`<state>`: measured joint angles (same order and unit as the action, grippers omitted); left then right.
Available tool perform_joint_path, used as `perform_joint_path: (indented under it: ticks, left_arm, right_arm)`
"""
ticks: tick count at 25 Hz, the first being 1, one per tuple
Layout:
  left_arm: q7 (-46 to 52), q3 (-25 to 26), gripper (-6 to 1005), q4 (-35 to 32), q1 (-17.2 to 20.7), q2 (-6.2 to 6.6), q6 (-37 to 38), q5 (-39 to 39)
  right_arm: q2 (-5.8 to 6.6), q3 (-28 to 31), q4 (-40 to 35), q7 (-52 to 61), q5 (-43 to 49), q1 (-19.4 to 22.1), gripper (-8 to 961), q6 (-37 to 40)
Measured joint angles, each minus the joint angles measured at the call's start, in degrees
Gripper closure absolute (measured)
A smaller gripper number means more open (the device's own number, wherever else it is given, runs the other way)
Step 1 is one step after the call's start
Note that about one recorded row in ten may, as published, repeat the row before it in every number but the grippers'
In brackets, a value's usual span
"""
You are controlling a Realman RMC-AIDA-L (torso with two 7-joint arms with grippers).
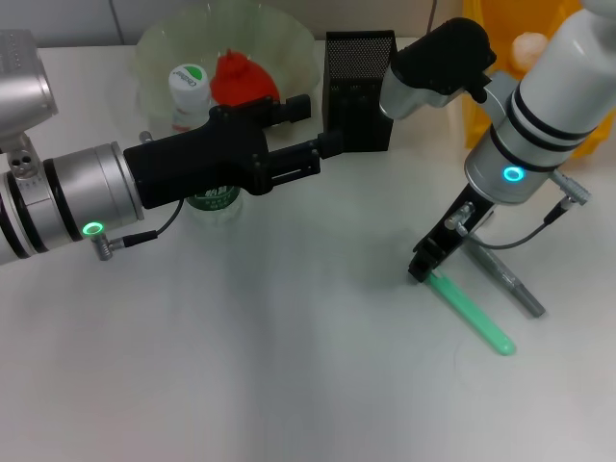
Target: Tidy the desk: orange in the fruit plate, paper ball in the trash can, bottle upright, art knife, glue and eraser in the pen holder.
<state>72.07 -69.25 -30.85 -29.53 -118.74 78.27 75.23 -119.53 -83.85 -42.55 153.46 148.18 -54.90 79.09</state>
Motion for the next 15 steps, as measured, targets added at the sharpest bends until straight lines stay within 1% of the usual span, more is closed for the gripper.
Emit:
perform_joint_path:
  ticks: [5,15]
  left_arm:
    - [0.0,0.0,319,0.0,0.0,-0.04,0.0,0.0]
    - [0.1,0.0,319,-0.1,0.0,-0.09,-0.1,-0.1]
  right_arm:
    - [0.00,0.0,0.3,0.0,0.0,-0.2,655,0.0]
    - [0.07,0.4,0.2,0.0,0.0,0.2,730,0.0]
